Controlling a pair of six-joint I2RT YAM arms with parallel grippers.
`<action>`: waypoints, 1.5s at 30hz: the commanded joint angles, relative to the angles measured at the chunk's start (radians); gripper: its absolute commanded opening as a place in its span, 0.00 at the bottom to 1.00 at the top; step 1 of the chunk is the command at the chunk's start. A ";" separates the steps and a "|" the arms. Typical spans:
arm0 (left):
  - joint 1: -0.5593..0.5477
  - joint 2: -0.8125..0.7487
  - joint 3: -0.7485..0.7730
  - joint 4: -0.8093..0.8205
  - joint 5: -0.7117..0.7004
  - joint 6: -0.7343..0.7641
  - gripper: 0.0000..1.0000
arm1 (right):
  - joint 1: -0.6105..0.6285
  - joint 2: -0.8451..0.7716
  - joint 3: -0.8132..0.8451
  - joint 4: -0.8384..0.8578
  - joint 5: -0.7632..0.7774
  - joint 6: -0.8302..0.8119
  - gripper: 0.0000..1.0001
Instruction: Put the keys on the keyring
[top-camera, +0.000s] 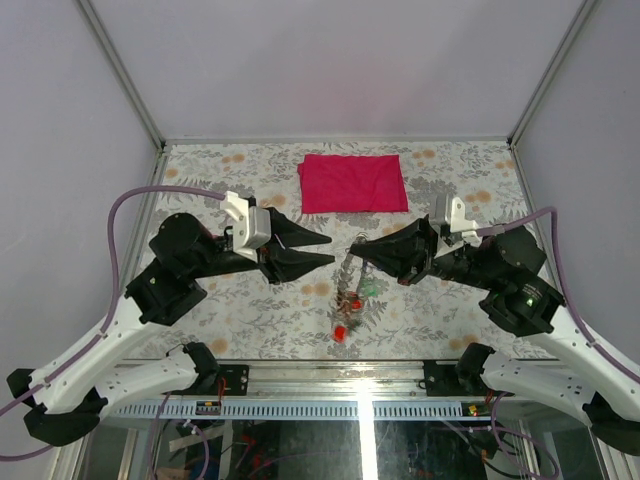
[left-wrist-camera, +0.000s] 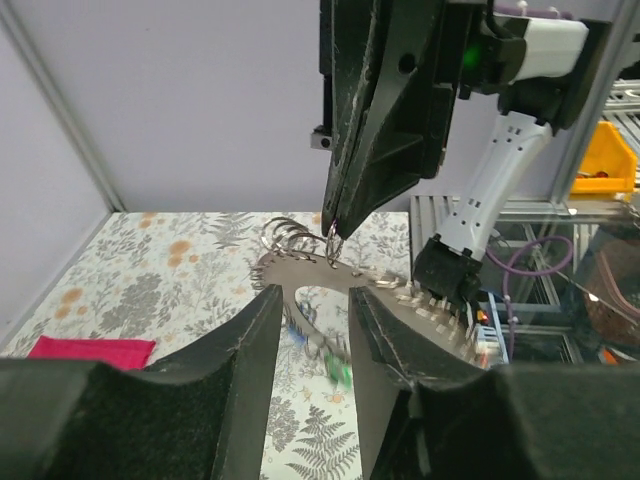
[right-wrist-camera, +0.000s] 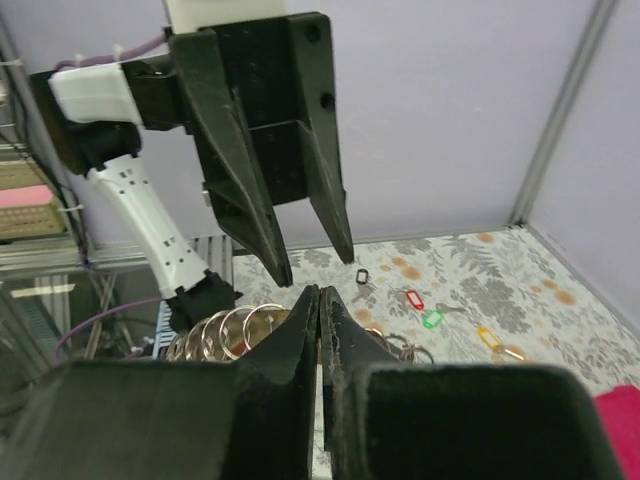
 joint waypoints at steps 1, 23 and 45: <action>-0.003 0.004 0.018 0.045 0.109 0.030 0.33 | -0.004 0.010 0.071 0.068 -0.123 0.001 0.00; -0.002 0.046 0.020 0.100 0.199 -0.012 0.28 | -0.004 0.041 0.089 0.085 -0.181 0.023 0.00; -0.003 0.076 0.053 0.065 0.193 -0.013 0.00 | -0.004 0.000 0.101 -0.054 -0.128 -0.059 0.26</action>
